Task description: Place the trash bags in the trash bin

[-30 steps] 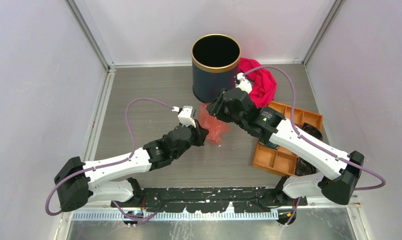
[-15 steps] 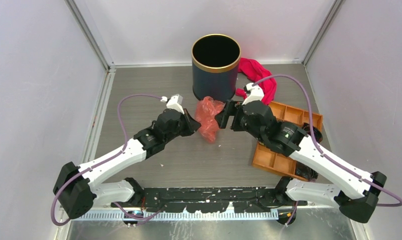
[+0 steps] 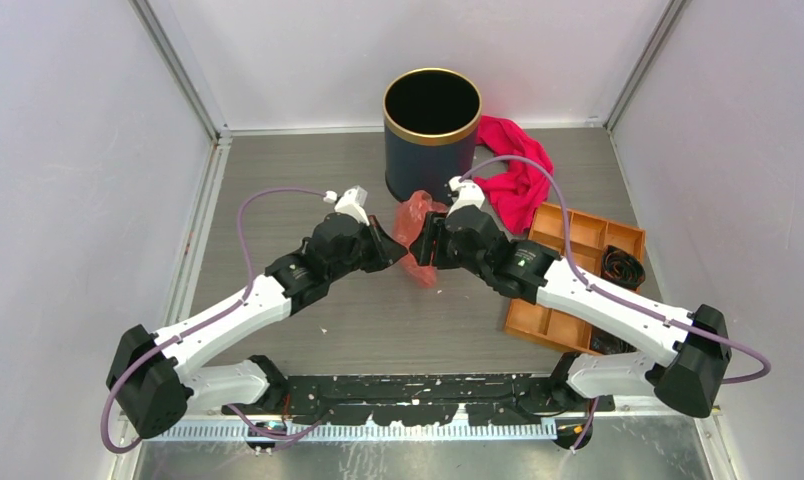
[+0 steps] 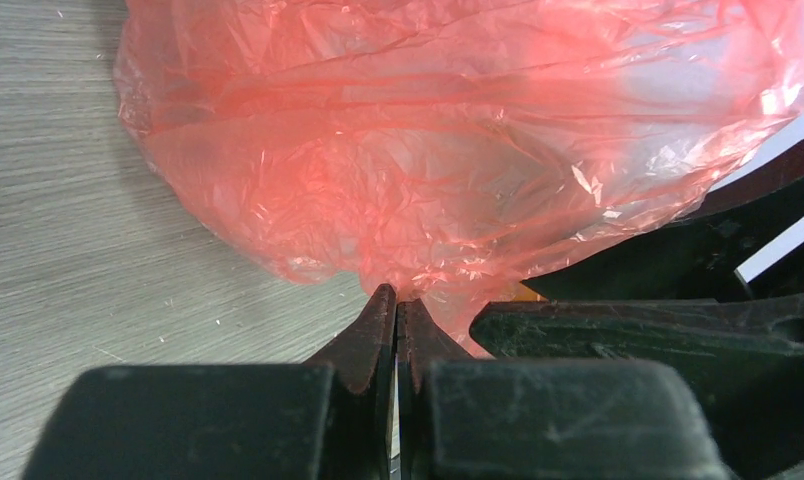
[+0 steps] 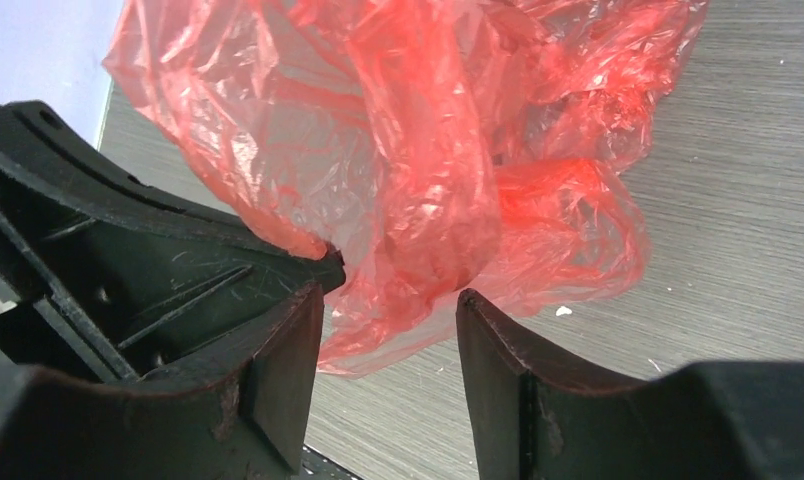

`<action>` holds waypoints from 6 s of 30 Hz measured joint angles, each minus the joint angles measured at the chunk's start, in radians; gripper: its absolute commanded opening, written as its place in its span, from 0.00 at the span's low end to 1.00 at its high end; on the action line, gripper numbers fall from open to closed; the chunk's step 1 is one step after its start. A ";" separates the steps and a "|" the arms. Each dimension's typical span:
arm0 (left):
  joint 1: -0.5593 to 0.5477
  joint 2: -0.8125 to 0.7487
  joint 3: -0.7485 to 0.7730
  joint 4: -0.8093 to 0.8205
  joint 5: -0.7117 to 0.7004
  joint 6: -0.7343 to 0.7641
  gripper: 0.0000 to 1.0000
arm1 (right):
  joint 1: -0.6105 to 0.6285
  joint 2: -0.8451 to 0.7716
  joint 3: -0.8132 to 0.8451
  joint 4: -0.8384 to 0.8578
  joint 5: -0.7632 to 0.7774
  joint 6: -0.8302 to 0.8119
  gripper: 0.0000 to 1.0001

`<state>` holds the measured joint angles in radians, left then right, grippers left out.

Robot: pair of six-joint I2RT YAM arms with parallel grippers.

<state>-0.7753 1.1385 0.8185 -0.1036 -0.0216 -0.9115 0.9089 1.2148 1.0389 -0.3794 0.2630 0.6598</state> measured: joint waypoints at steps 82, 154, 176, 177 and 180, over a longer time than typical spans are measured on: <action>0.103 0.255 -0.016 0.273 0.119 -0.070 0.01 | 0.022 -0.066 0.223 -0.575 0.261 -0.025 0.04; -0.326 -0.463 0.010 -0.527 -0.176 0.103 0.01 | 0.449 -0.283 -0.006 -0.478 0.326 0.208 0.01; 0.209 0.636 1.483 -0.678 0.084 0.244 0.00 | -0.169 0.362 1.183 -0.668 0.352 -0.229 0.01; 0.208 0.683 1.567 -0.682 0.103 0.239 0.00 | -0.170 0.401 1.281 -0.676 0.338 -0.240 0.01; 0.206 0.790 1.844 -0.651 0.178 0.210 0.00 | -0.166 0.420 1.505 -0.625 0.284 -0.270 0.01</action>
<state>-0.5694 1.9282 2.6625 -0.7547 0.1562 -0.7017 0.7425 1.6352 2.5439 -1.0042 0.5472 0.3893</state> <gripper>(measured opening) 0.010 0.018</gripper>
